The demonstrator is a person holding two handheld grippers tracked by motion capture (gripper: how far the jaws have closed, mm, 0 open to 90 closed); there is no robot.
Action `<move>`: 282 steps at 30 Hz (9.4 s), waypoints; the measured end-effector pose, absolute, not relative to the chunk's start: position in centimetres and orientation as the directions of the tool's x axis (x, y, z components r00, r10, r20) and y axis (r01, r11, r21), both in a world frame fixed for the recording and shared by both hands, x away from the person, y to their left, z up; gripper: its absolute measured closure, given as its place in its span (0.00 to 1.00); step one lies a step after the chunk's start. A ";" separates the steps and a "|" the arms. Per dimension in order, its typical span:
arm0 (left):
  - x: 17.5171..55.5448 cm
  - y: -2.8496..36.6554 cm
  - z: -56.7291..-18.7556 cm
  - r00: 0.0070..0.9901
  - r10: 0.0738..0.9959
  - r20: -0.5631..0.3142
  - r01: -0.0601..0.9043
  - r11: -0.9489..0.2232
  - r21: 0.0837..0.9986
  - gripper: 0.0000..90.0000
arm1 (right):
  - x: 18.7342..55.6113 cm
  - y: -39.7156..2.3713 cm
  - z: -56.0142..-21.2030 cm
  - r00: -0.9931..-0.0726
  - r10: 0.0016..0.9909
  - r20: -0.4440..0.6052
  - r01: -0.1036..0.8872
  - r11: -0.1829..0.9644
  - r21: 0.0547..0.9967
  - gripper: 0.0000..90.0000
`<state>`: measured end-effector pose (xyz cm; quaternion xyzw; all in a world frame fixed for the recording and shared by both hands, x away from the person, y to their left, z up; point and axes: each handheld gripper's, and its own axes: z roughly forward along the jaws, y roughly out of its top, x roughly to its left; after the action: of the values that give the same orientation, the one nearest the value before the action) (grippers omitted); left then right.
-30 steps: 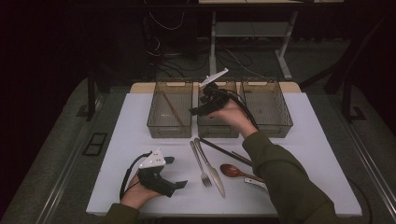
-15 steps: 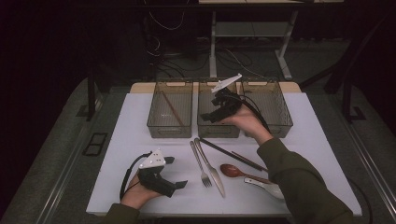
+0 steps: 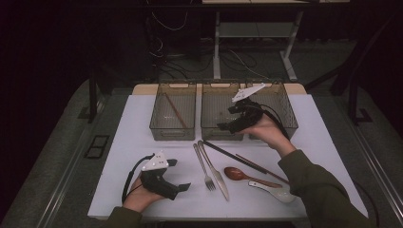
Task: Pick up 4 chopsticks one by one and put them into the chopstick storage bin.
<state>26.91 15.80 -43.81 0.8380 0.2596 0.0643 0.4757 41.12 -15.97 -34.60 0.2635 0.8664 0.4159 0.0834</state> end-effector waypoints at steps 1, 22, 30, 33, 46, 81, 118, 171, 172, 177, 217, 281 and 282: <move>26.9 15.8 -43.8 0.857 0.496 -0.139 0.374 -0.413 0.830 0.00 | 40.9 -16.3 -34.6 -0.847 0.525 0.080 0.389 0.511 0.767 0.19; 26.9 15.8 -43.9 0.853 0.500 -0.147 0.382 -0.408 0.829 0.00 | 36.6 -21.1 -36.2 -0.856 0.508 0.093 0.370 0.477 0.797 0.18; 26.9 15.8 -44.0 0.848 0.507 -0.153 0.390 -0.404 0.827 0.00 | 35.0 -23.0 -37.1 -0.848 0.520 0.108 0.382 0.457 0.803 0.19; 26.9 15.8 -44.0 0.848 0.507 -0.152 0.389 -0.403 0.828 0.00 | 34.5 -23.6 -37.5 -0.844 0.526 0.102 0.385 0.463 0.798 0.19; 27.0 15.7 -44.0 0.854 0.499 -0.144 0.380 -0.410 0.829 0.00 | 32.2 -26.8 -38.6 -0.828 0.543 0.137 0.418 0.436 0.797 0.19; 26.8 15.3 -44.0 0.852 0.505 -0.141 0.381 -0.412 0.828 0.00 | 26.7 -32.9 -43.0 -0.769 0.623 0.143 0.519 0.478 0.709 0.68; 26.6 14.8 -44.0 0.865 0.489 -0.112 0.357 -0.444 0.822 0.00 | 26.9 -32.3 -44.5 -0.797 0.597 0.090 0.509 0.584 0.632 0.93; 27.0 14.6 -44.1 0.874 0.472 -0.117 0.353 -0.451 0.819 0.00 | 27.3 -33.0 -40.3 -0.796 0.602 0.063 0.426 0.484 0.764 0.93; 27.0 14.5 -44.2 0.874 0.471 -0.118 0.354 -0.451 0.820 0.00 | 27.3 -32.9 -40.1 -0.797 0.600 0.063 0.423 0.482 0.768 0.93; 27.0 14.5 -44.2 0.874 0.470 -0.119 0.355 -0.452 0.818 0.00 | 27.7 -32.3 -39.6 -0.805 0.591 0.054 0.407 0.483 0.775 0.93; 27.0 14.8 -44.1 0.870 0.478 -0.121 0.356 -0.439 0.825 0.00 | 33.5 -26.4 -36.7 -0.833 0.546 0.087 0.369 0.431 0.823 0.93; 27.0 14.9 -44.1 0.868 0.478 -0.134 0.359 -0.418 0.834 0.00 | 44.8 -10.0 -33.2 -0.806 0.587 0.079 0.436 0.498 0.750 0.93; 27.0 14.9 -44.1 0.868 0.478 -0.133 0.359 -0.421 0.833 0.00 | 44.9 -9.6 -33.2 -0.805 0.588 0.077 0.436 0.500 0.748 0.93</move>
<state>27.02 14.92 -44.06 0.8406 0.2489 0.0624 0.4770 44.94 -9.61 -33.21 0.2975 0.8610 0.4016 0.0943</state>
